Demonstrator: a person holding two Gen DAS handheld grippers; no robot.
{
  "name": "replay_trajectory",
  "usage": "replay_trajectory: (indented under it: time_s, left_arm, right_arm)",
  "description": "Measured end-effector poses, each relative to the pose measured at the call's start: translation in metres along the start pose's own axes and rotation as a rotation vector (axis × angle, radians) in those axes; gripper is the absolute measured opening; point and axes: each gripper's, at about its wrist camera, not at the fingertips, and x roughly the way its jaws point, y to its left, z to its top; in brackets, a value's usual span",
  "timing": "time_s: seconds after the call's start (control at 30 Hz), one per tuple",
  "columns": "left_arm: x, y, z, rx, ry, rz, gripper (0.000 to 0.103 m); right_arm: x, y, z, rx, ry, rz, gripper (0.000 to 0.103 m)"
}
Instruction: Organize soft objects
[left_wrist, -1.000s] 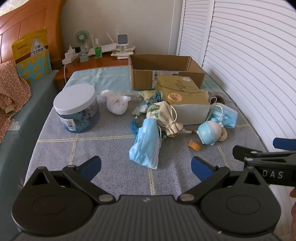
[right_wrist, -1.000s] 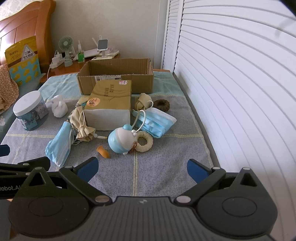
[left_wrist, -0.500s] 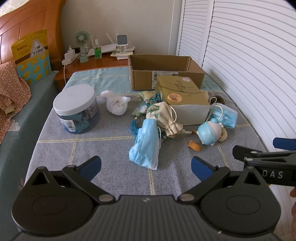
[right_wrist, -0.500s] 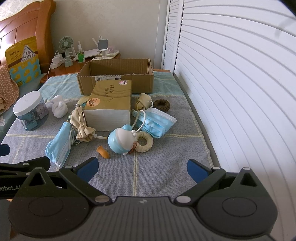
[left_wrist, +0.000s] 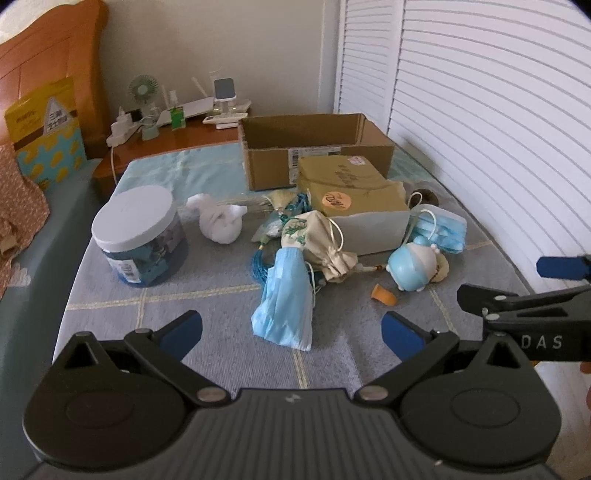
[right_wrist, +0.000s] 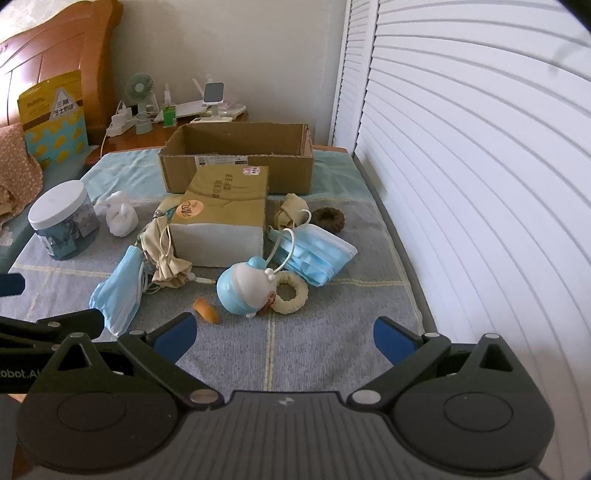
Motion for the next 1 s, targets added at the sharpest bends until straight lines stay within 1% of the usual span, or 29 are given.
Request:
replay_trajectory:
  time_s: [0.2,0.37,0.6,0.77,0.9,1.0]
  left_arm:
    - [0.008,0.001,-0.002,0.026,0.009,-0.033,0.102]
    - [0.012,0.004,-0.005,0.034,-0.022,-0.061,0.102]
    - [0.023,0.008,-0.005,0.049,-0.036,-0.09,0.102]
    - [0.035,0.013,-0.006,0.037,-0.039,-0.115,0.102]
    - [0.046,0.023,-0.007,-0.011,-0.032,-0.162,0.102]
    - [0.056,0.024,-0.007,-0.014,-0.013,-0.14,0.102]
  right_arm:
    - [0.007,0.0,-0.001,-0.025,0.001,0.014,0.103]
    - [0.011,-0.001,-0.002,-0.031,-0.008,0.039,0.103]
    - [0.019,-0.006,-0.004,-0.049,-0.028,0.07,0.103]
    - [0.028,-0.009,-0.007,-0.051,-0.027,0.087,0.103]
    - [0.036,-0.01,-0.01,-0.07,-0.026,0.08,0.103]
    - [0.04,-0.011,-0.011,-0.085,-0.03,0.093,0.103]
